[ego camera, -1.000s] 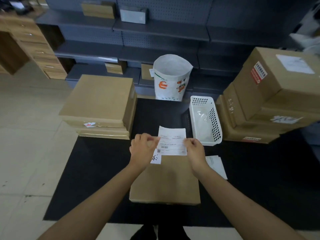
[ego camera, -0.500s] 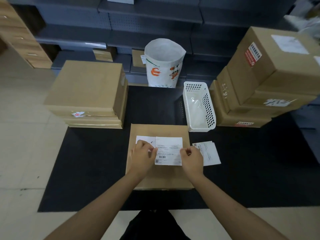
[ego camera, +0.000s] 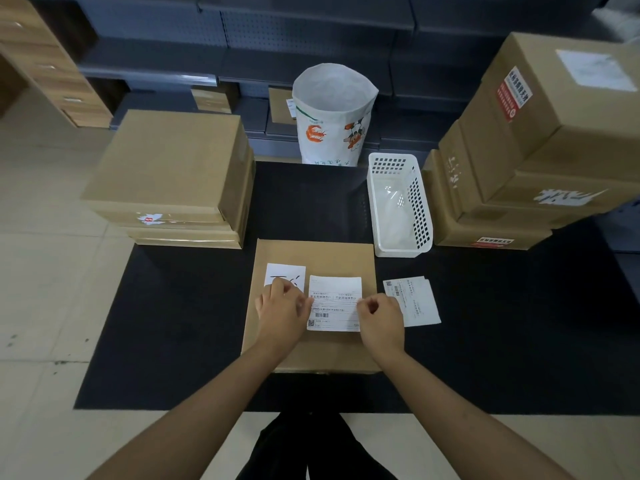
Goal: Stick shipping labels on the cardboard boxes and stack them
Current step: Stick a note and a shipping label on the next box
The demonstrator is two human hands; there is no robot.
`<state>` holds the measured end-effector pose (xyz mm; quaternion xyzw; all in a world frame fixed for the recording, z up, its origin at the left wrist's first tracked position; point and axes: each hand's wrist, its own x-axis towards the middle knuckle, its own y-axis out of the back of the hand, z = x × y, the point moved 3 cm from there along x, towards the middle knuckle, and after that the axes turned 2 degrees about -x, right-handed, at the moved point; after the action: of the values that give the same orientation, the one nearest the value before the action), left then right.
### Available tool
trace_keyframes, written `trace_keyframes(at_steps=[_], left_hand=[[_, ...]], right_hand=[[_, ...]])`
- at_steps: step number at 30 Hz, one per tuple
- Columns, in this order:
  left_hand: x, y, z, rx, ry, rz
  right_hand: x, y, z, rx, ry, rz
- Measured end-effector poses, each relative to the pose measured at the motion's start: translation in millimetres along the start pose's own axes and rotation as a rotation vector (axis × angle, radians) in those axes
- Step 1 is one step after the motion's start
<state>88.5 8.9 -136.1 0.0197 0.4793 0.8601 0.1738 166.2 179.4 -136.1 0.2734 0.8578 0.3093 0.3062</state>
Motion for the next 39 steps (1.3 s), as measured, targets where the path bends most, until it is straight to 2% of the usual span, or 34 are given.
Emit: trace_keyframes(at_steps=[29,32,35,37,39], left_hand=[[4.8,-7.3,2.3,0.157,-0.027,0.043],[5.7,-5.6,3.1,0.207,-0.042,0.037],[5.8,-3.5,4.2,0.258,-0.043,0.034],[4.9,-3.6,6.1,0.232,-0.092,0.087],[2.8,-10.2,9.3,0.203,-0.236,0.109]], right_hand=[[8.4,-4.3,-5.7,-0.291,0.075,-0.035],[8.3,-4.8,-9.5,-0.458,0.12,-0.032],[5.0,-4.0,-10.6,-0.587,0.18,0.076],[0.3,-6.6,-11.3,-0.57,0.314,0.166],[-3.4,-13.8,-12.4,-0.475,0.474,0.137]])
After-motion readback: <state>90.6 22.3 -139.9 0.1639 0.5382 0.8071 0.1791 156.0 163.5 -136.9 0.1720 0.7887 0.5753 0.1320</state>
